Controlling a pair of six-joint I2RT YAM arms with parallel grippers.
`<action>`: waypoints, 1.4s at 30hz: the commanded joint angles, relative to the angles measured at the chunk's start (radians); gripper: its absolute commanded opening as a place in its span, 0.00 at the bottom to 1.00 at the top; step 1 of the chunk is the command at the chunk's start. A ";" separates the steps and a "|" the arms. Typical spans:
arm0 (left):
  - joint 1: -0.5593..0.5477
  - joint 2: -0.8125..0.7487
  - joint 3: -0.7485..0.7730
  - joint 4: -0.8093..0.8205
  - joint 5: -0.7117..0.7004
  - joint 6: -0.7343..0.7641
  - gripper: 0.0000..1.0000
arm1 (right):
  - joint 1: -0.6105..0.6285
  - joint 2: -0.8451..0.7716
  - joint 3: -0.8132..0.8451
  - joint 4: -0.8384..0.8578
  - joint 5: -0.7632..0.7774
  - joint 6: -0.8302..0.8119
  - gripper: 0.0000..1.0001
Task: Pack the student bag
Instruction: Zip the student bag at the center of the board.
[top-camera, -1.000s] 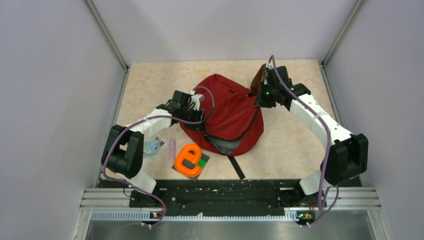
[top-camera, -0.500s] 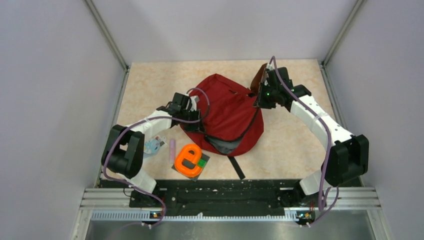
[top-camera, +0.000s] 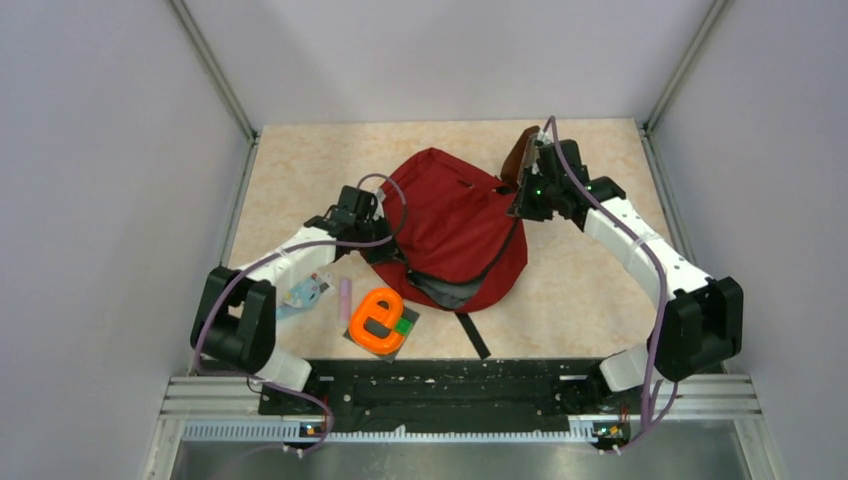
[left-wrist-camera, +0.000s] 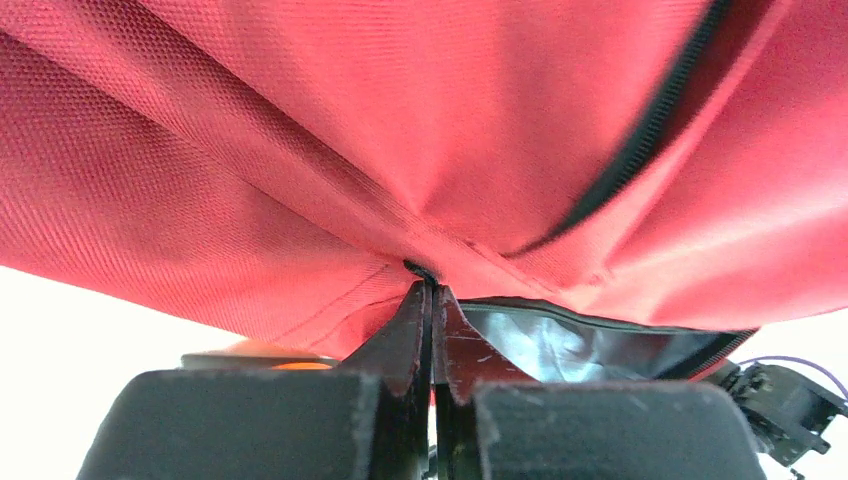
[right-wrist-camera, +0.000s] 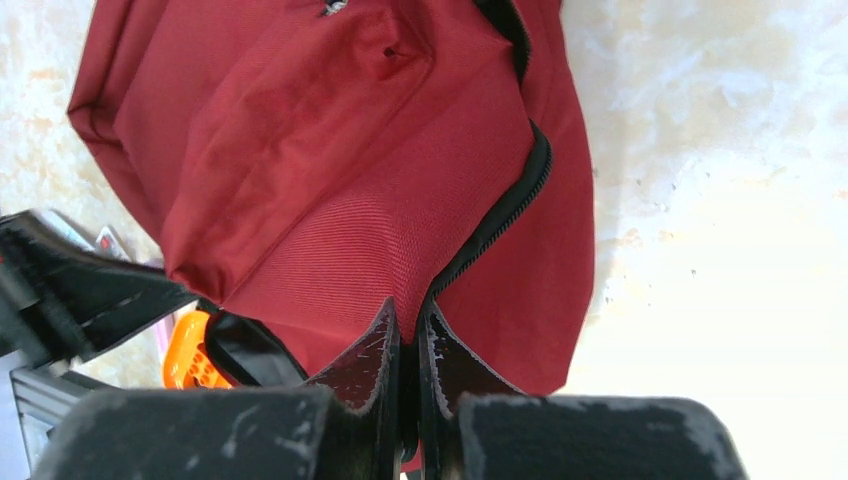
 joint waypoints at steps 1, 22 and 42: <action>-0.024 -0.144 -0.001 0.003 -0.045 -0.094 0.00 | -0.005 -0.074 -0.036 0.071 0.083 0.045 0.00; -0.171 -0.441 -0.143 0.122 -0.098 -0.110 0.00 | 0.088 -0.186 0.024 0.050 0.293 -0.100 0.77; -0.183 -0.411 -0.045 0.064 -0.142 -0.131 0.00 | 0.383 -0.275 -0.479 0.844 -0.262 -0.152 0.68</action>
